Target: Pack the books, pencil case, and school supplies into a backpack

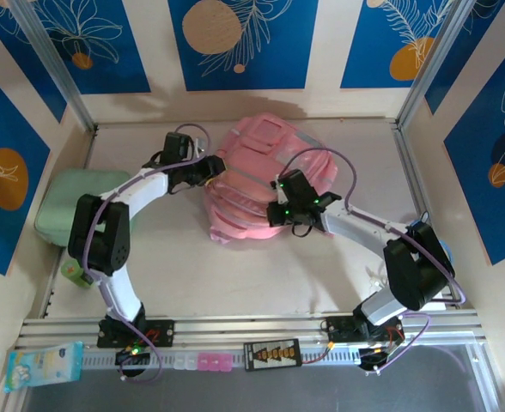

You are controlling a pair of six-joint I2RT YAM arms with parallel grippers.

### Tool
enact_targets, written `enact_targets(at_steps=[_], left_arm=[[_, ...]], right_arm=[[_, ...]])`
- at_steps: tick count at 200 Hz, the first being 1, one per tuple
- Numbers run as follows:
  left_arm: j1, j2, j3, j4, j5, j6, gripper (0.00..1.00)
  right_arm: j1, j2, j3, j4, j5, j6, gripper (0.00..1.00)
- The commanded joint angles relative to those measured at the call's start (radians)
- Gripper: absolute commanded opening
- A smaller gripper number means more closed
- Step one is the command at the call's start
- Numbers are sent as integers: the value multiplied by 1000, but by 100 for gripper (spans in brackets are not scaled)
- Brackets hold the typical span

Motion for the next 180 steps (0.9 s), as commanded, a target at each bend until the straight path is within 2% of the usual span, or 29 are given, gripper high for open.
enact_targets(at_steps=[1, 16, 58, 91, 130, 156, 180], left_arm=[[35, -96, -14, -24, -83, 27, 50], [34, -159, -65, 2, -87, -7, 54], [24, -258, -203, 83, -30, -138, 55], [-8, -229, -262, 211, 74, -266, 53], [-49, -160, -241, 275, 118, -311, 48], [-69, -119, -233, 288, 101, -325, 41], [-88, -106, -233, 278, 30, -326, 36]], right_arm=[[56, 47, 52, 42, -114, 42, 0], [80, 99, 120, 34, -99, 44, 0], [98, 195, 266, 7, -113, 39, 0], [98, 219, 301, 6, -131, 37, 0], [98, 213, 300, 0, -137, 28, 0], [98, 210, 295, -5, -132, 28, 0], [98, 207, 292, -5, -131, 32, 0]])
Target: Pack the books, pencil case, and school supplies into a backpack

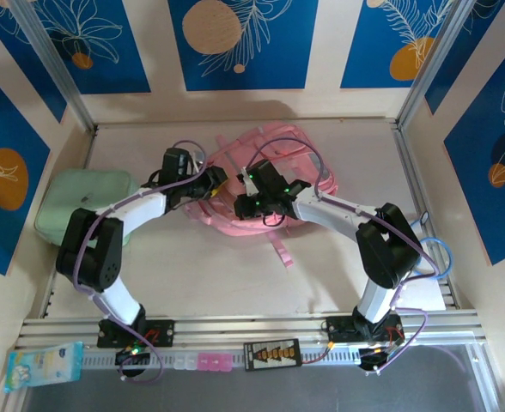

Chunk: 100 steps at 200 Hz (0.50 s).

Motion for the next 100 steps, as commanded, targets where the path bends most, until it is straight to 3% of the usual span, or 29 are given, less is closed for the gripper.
enact_targets(at_steps=[1, 16, 66, 100], left_arm=[[-21, 16, 21, 25, -43, -17, 36], [-24, 36, 34, 31, -42, -25, 32], [-22, 58, 68, 15, -85, 3, 1], [-21, 56, 91, -20, -104, 42, 0]], right_arm=[[4, -7, 24, 3, -32, -8, 0], [5, -8, 24, 2, -32, -9, 0], [1, -70, -45, -27, -20, -48, 0], [-40, -158, -154, -51, 41, -61, 0]])
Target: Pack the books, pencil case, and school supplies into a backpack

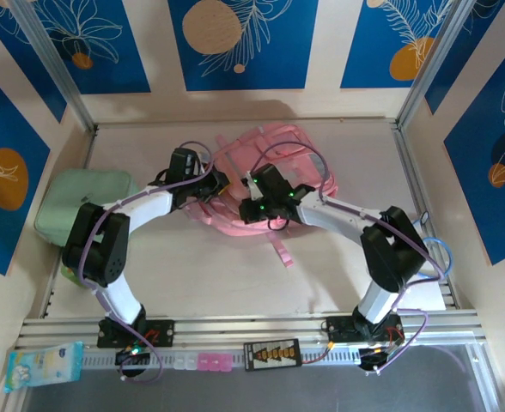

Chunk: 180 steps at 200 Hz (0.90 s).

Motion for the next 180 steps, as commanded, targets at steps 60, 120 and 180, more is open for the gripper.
enact_targets(at_steps=[60, 120, 180], left_arm=[[4, 6, 61, -48, -61, 103, 0], [-14, 8, 22, -34, -2, 83, 0], [-142, 79, 65, 12, 7, 56, 0]], right_arm=[[-147, -155, -82, -125, 128, 66, 0], [-236, -52, 27, -197, 208, 191, 0], [-402, 19, 128, -200, 144, 149, 4]])
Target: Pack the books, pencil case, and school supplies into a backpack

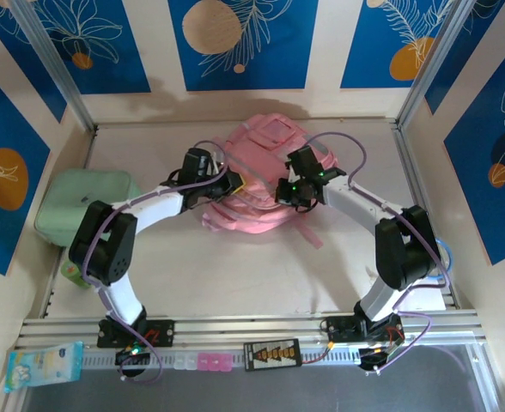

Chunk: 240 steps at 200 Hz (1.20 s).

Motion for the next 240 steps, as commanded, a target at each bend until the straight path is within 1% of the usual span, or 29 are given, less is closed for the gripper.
enact_targets(at_steps=[1, 16, 21, 29, 41, 62, 75, 86, 102, 119, 132, 143, 146, 153, 169, 178, 192, 206, 221, 228, 240], left_arm=[[-39, 41, 31, -41, 12, 17, 0], [-59, 82, 74, -31, 20, 15, 1], [-62, 92, 89, -32, 23, 15, 6], [-68, 103, 109, -31, 30, 16, 15], [-70, 102, 130, -49, 32, 38, 24], [-62, 71, 174, -183, 10, 164, 42], [-51, 33, 171, -246, -12, 225, 51], [-36, -10, 157, -281, -22, 266, 57], [-10, -83, 147, -338, -38, 330, 65], [21, -165, 141, -410, -106, 409, 72], [47, -234, 125, -447, -203, 466, 79], [67, -294, 94, -454, -306, 505, 85], [71, -309, 84, -451, -335, 514, 86], [79, -349, 52, -432, -408, 549, 89], [84, -428, -41, -337, -615, 652, 100], [87, -464, -114, -247, -720, 704, 100], [96, -513, -235, -86, -843, 774, 100], [113, -538, -330, 45, -909, 832, 100], [126, -547, -400, 115, -973, 887, 100], [135, -548, -429, 142, -982, 918, 100], [155, -556, -483, 190, -965, 958, 100]], right_arm=[[-108, 17, 64, 5, 117, 10, 5], [-139, 4, 69, 9, 102, -15, 11], [-145, -7, 65, 15, 84, -32, 14], [-151, -35, 54, 26, 64, -58, 22], [-153, -95, 25, 43, 78, -82, 34], [-184, -199, -43, 83, 62, -88, 52], [-210, -260, -82, 110, 59, -83, 63], [-228, -309, -111, 131, 81, -85, 69], [-243, -382, -147, 169, 118, -101, 74], [-249, -456, -182, 214, 177, -120, 80], [-247, -510, -211, 251, 229, -142, 88], [-246, -553, -240, 283, 285, -155, 96], [-246, -565, -249, 290, 299, -159, 99], [-247, -590, -267, 306, 338, -164, 99], [-250, -638, -327, 349, 403, -173, 99], [-252, -657, -366, 374, 433, -183, 99], [-257, -677, -416, 395, 487, -188, 99], [-263, -685, -478, 433, 544, -204, 99], [-267, -696, -557, 506, 597, -229, 99], [-270, -698, -600, 551, 615, -241, 99], [-274, -694, -670, 646, 629, -286, 99]])
